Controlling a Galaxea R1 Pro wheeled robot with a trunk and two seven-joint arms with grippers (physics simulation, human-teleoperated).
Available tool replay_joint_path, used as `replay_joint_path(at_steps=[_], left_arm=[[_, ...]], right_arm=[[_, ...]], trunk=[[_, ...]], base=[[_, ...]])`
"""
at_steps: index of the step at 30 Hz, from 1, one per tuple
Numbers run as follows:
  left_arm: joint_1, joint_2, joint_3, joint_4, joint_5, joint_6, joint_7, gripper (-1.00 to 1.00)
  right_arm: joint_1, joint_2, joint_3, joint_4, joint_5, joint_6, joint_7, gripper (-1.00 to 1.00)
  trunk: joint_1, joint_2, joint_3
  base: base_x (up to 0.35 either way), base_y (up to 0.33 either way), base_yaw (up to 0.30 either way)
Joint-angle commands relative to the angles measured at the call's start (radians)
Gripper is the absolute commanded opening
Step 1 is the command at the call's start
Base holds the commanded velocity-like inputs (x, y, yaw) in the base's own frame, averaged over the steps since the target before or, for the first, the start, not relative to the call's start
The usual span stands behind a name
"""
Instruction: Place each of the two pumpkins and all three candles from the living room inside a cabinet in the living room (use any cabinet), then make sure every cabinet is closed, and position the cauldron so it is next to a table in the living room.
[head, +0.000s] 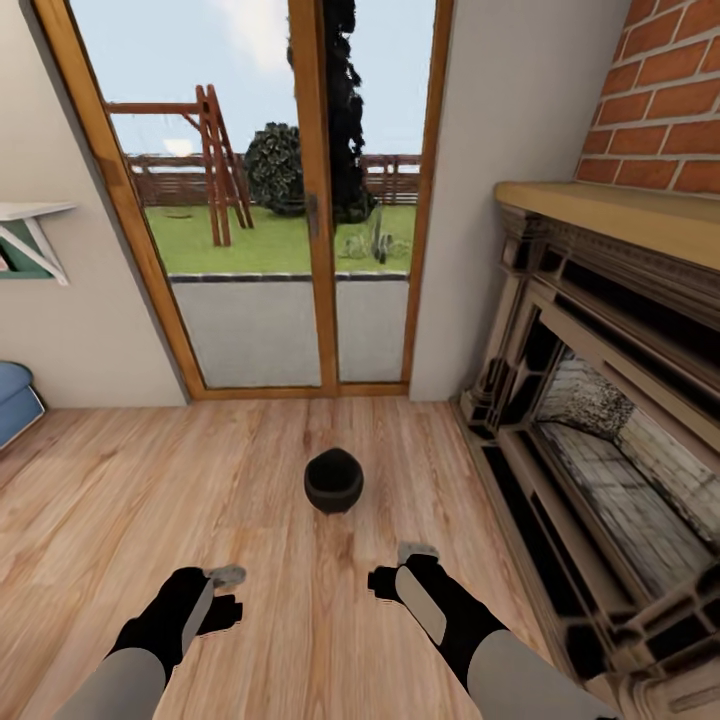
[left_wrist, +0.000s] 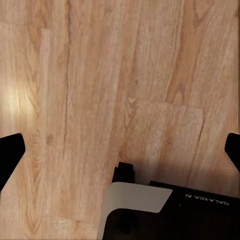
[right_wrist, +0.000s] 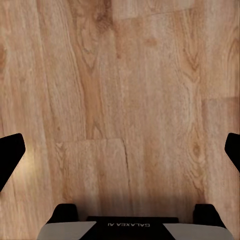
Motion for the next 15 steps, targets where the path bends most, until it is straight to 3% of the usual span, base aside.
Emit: replay_joint_path(at_steps=[1,15], left_arm=[[0.000,0.000,0.000,0.000,0.000,0.000,0.000,1.00],[-0.001,0.000,0.000,0.000,0.000,-0.011,0.001,1.00]], right_arm=[[0.000,0.000,0.000,0.000,0.000,0.000,0.000,1.00],[0.000,0.000,0.000,0.000,-0.001,0.002,0.002,1.00]], trunk=[[0.000,0.000,0.000],[0.000,0.000,0.000]], base=[[0.331,0.000,0.000],[0.331,0.000,0.000]])
